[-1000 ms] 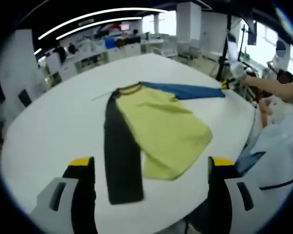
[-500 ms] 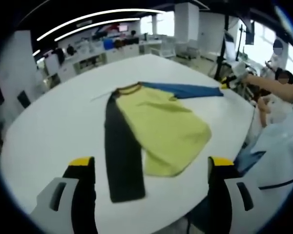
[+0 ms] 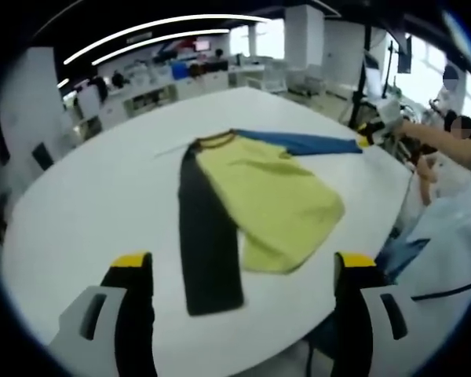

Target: Fold the garment on the visible template until the final outline fits inside the template.

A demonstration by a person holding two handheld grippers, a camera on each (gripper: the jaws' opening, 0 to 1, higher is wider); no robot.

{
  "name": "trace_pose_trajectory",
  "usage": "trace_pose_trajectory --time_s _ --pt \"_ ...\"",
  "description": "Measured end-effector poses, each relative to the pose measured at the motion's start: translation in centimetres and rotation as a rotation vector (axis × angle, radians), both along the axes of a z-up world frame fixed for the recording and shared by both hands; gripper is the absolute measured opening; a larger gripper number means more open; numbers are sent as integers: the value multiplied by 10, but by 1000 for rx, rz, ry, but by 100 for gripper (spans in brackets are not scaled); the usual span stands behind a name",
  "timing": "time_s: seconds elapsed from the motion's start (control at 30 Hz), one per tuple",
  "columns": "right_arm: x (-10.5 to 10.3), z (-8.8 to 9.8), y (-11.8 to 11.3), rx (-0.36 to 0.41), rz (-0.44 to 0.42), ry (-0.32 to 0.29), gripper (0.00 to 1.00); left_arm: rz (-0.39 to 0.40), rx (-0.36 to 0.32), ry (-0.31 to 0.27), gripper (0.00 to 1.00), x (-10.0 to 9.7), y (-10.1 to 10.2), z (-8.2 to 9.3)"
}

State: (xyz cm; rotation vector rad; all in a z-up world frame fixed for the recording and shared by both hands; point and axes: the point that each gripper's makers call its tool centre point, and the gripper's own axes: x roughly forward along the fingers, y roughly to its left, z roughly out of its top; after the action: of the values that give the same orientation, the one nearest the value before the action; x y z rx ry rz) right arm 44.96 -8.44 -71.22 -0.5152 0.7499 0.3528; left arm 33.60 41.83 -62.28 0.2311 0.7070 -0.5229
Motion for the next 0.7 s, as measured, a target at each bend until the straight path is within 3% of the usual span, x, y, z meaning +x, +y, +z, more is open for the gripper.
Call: trace_pose_trajectory --time_s 0.57,0.7 --pt "4 21 48 52 67 -48 73 32 -15 8 91 -6 11 -5" --pt "2 24 57 68 82 -52 76 35 -16 12 91 -6 12 -7"
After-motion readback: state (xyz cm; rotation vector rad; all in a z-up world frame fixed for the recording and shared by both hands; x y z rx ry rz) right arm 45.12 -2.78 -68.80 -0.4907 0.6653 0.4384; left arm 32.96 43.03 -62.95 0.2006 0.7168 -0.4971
